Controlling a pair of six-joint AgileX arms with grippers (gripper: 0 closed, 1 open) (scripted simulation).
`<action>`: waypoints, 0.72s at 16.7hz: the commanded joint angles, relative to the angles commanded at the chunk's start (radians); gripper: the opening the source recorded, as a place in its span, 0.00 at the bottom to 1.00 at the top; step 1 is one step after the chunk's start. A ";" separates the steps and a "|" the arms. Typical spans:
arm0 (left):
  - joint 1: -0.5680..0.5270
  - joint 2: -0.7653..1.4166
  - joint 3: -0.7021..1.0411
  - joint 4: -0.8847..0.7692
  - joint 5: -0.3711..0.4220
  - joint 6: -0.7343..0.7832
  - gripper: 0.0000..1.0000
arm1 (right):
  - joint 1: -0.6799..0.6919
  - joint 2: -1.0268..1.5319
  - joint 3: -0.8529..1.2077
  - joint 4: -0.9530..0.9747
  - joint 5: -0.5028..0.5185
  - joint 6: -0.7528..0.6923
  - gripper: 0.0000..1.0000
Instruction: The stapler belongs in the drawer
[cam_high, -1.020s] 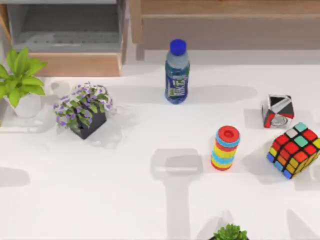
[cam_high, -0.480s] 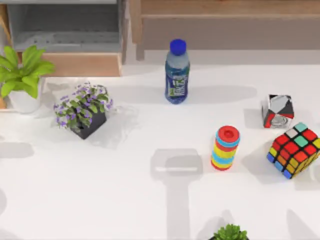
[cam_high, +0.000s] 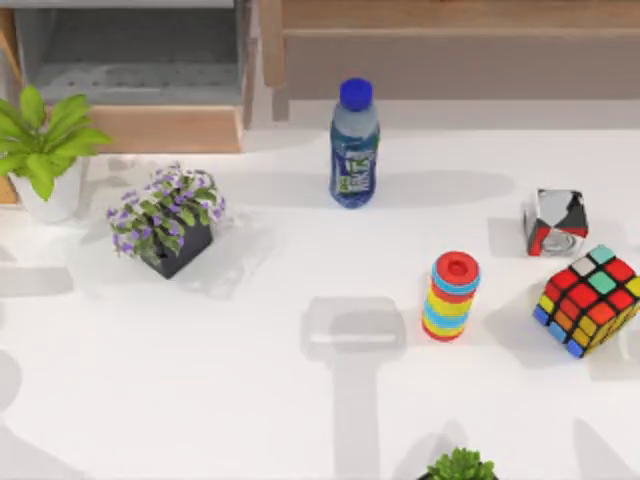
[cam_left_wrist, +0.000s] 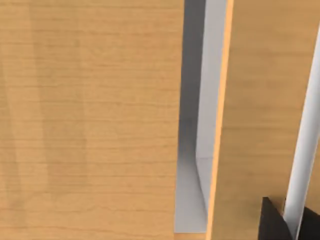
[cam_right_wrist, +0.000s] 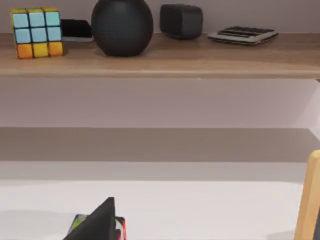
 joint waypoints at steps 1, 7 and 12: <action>-0.010 0.014 0.033 -0.016 -0.012 -0.001 0.00 | 0.000 0.000 0.000 0.000 0.000 0.000 1.00; -0.073 0.090 0.206 -0.115 -0.075 -0.006 0.00 | 0.000 0.000 0.000 0.000 0.000 0.000 1.00; -0.074 0.097 0.218 -0.124 -0.076 -0.006 0.00 | 0.000 0.000 0.000 0.000 0.000 0.000 1.00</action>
